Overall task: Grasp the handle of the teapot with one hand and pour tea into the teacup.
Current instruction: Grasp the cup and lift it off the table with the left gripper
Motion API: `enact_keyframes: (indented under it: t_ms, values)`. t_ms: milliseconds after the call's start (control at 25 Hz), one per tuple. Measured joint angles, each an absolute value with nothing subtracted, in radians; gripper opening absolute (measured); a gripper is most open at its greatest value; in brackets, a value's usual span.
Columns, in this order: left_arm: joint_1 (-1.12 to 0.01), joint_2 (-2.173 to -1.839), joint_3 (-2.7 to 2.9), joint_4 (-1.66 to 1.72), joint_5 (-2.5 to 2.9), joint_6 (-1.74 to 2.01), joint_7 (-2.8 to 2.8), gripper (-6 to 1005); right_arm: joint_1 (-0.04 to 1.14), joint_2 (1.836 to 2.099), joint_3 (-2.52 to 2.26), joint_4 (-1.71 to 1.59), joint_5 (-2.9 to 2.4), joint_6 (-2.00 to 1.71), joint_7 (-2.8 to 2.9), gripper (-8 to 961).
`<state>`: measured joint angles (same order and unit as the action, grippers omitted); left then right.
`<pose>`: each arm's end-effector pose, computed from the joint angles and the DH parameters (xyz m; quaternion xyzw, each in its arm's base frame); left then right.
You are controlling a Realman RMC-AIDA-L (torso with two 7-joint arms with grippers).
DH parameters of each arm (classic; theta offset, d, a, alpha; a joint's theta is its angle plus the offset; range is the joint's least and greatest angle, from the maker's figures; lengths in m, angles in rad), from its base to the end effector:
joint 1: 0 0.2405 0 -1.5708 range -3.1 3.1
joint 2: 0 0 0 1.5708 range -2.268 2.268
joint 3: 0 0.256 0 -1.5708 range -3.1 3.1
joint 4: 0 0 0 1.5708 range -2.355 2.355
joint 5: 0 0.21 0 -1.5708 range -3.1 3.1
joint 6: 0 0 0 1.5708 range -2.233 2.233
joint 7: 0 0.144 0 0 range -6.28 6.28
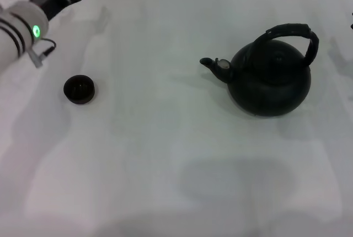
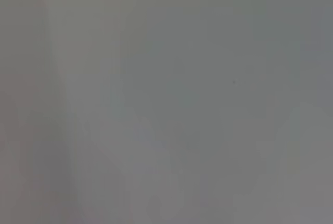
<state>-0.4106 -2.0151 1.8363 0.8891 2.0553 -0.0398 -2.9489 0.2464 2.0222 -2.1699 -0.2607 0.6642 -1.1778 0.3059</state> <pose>-0.2611 0.4061 -0.0256 -0.6819 -0.4951 -0.2484 0.4776 0.3662 0.2842 0.0037 -0.6653 0.2983 0.3248 0.6025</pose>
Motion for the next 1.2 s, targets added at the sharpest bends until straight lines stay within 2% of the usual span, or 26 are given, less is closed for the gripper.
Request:
enact_keyframes:
  t_ms: [240,400,720,1200]
  values:
    - [-0.456,-2.051,1.523,0.944,2.095,0.363,-2.726,882,0.249,2.022,-2.162,-0.261,0.664,-1.175,0.302,875]
    - [-0.501,-2.040,1.355,0.942,2.125,0.626,-2.684,882,0.249,2.021,-2.156,-0.261,0.664,-1.167,0.304,875]
    - [-0.538,-2.020,1.277,0.982,2.217,0.884,-2.688,883,0.250,2.022,-2.157,-0.261,0.664,-1.165,0.305,875]
    - [-0.577,-2.016,1.232,1.101,2.468,1.182,-2.762,883,0.256,2.022,-2.157,-0.261,0.664,-1.142,0.307,875]
